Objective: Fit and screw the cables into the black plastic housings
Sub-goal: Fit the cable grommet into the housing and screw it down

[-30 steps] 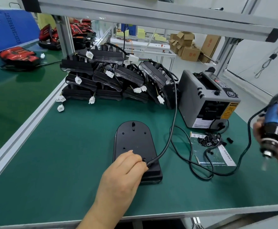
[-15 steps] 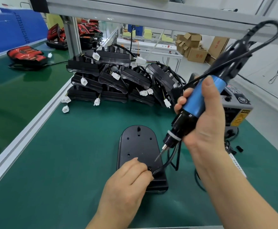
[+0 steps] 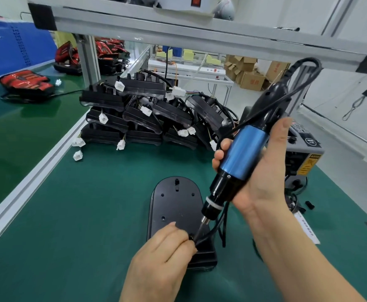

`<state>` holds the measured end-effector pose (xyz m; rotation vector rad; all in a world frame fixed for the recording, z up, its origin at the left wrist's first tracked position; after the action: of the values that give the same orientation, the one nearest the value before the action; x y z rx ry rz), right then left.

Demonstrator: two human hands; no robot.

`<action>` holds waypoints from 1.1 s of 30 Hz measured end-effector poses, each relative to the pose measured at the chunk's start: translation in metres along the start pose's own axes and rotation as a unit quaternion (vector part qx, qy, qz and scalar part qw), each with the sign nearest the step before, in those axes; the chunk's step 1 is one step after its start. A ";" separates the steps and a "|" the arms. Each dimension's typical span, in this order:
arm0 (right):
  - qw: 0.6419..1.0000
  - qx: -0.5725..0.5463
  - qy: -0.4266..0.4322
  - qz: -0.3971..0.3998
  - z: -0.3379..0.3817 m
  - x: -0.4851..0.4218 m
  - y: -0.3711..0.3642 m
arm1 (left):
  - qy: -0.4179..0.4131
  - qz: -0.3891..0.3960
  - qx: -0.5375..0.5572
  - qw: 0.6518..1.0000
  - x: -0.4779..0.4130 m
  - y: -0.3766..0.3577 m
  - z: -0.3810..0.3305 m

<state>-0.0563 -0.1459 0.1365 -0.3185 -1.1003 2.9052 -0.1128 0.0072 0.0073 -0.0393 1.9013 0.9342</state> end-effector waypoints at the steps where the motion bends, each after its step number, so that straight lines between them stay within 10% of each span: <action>1: 1.000 0.005 0.000 0.000 0.002 0.000 0.000 | 0.001 0.002 0.001 1.000 0.000 0.000 0.000; 33: 0.999 0.042 0.012 0.019 0.019 0.000 -0.003 | 0.009 0.020 -0.001 1.000 0.001 0.000 -0.001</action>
<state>-0.0602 -0.1564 0.1524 -0.3760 -0.9776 2.9621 -0.1142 0.0073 0.0065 -0.0102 1.9236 0.9663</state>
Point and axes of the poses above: each hand's wrist, its own x-axis away from the middle knuckle, its own y-axis out of the back of the hand, z = x × y, the point moved 1 cm from there along -x, towards the middle knuckle, and after that the axes turned 6 degrees about z, right-handed, at the moved point
